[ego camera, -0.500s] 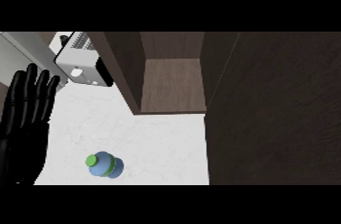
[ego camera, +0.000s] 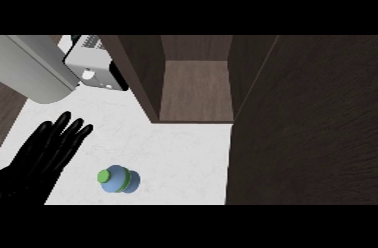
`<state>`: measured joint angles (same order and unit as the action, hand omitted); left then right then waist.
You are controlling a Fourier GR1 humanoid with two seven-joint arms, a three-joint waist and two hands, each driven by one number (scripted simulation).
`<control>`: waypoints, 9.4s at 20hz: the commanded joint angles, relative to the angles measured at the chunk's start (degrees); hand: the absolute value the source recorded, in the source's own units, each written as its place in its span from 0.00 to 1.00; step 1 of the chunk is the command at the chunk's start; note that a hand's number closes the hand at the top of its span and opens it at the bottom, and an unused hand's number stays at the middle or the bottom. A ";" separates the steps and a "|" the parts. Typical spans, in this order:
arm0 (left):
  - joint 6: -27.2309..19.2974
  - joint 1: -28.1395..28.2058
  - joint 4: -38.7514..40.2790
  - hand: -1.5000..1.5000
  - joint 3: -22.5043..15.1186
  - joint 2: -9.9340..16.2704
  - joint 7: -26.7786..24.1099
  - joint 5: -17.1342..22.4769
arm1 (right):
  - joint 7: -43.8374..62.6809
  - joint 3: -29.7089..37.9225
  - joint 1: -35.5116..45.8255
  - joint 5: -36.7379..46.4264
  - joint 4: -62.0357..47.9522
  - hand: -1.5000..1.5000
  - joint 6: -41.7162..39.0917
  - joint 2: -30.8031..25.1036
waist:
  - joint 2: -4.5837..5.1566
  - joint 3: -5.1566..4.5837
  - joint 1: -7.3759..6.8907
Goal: Pick up the bottled water, place it into the cabinet and close the cabinet
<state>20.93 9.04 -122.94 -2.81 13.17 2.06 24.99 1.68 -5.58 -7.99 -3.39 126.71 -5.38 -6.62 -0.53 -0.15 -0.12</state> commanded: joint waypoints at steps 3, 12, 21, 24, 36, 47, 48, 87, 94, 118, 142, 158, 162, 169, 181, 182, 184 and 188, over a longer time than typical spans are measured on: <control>9.94 8.49 -4.22 0.00 8.60 9.30 4.31 21.13 | 7.87 -2.21 -1.42 -5.35 7.17 0.00 -2.48 -1.29 | 0.29 0.09 -0.57; 15.51 18.05 -6.73 0.00 19.11 13.05 8.51 31.55 | 13.99 -10.50 -7.56 1.01 18.66 0.00 0.21 1.06 | 0.33 0.13 -0.22; 14.85 10.78 -3.77 0.00 16.97 9.76 14.67 24.74 | 21.92 -10.45 4.32 2.26 15.00 0.00 3.81 3.55 | 0.54 0.13 -0.08; 20.55 15.35 -4.43 0.00 18.79 7.94 14.23 23.79 | 19.73 -15.17 -1.74 6.55 19.48 0.00 3.46 3.33 | 0.39 0.13 -0.02; 22.66 0.37 16.11 0.00 16.75 1.67 10.40 7.28 | 24.00 -15.97 -0.10 5.15 22.14 0.00 3.40 1.21 | 0.50 0.12 0.66; 27.93 -1.87 34.04 0.00 16.07 -2.98 -5.95 -15.53 | 19.95 -18.92 -3.42 7.40 20.65 0.00 6.65 0.72 | 0.50 0.11 0.63; 26.63 -1.60 32.90 0.00 14.64 -4.24 -5.62 -16.77 | 20.28 -16.56 -4.35 4.48 22.82 0.00 5.16 -1.04 | 0.48 0.14 0.56; 17.15 -24.08 90.18 1.00 7.34 -4.56 -51.04 -33.88 | 21.34 -22.57 -1.20 8.20 21.50 0.00 12.92 -4.34 | 0.57 0.05 1.10; 6.94 -20.77 80.57 1.00 -0.81 -5.77 -59.04 -40.60 | 17.05 -20.91 -3.39 6.67 20.22 0.00 12.44 -6.16 | 0.27 0.17 0.75; -35.92 -26.27 59.20 1.00 -15.70 -13.17 -34.17 -7.28 | 18.15 -24.27 -2.14 8.19 19.87 0.00 16.20 -5.83 | 0.40 0.12 0.76; -52.76 -51.28 74.39 1.00 -18.02 -13.17 -23.75 3.54 | 13.14 -21.22 -8.82 2.85 22.01 0.00 13.62 -9.15 | 0.60 0.17 1.50; -57.98 -63.95 101.46 1.00 -13.90 -13.17 -34.97 5.76 | 9.33 -19.33 -12.76 -0.03 21.57 0.00 10.49 -9.99 | 1.08 0.16 2.79; -57.38 -65.87 106.79 1.00 -11.81 -13.17 -38.79 6.61 | 8.15 -20.39 -11.72 1.48 20.07 0.00 10.18 -8.87 | 1.45 0.10 3.50; -57.68 -71.62 113.51 0.00 -12.47 -12.68 -37.53 3.37 | 8.36 -18.00 -13.31 -1.40 22.08 0.00 8.43 -10.27 | 1.55 0.14 3.80; -53.08 -74.87 115.31 0.00 -7.84 -12.26 -39.77 6.41 | 8.47 -19.18 -9.46 0.55 20.12 0.00 7.77 -8.08 | 2.07 0.03 4.40; -54.42 -74.16 115.06 0.00 -7.82 -13.16 -40.46 6.66 | 7.96 -19.06 -10.64 -0.90 20.04 0.00 7.46 -7.97 | 1.89 0.08 4.58; -54.48 -75.44 116.81 0.00 -8.41 -13.16 -40.27 5.19 | 4.46 -20.01 -13.26 0.41 16.69 0.00 7.32 -7.25 | 1.86 0.14 4.78; -51.84 -75.31 116.35 0.00 -9.16 -13.16 -41.76 4.14 | 6.50 -18.90 -11.96 -0.06 18.44 0.00 6.92 -7.56 | 1.79 0.11 4.44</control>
<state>-32.39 -65.64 -6.74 -11.77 0.18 -38.95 29.79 7.05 -23.86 -18.39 -2.01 141.92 1.51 -14.37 1.37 -0.05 4.29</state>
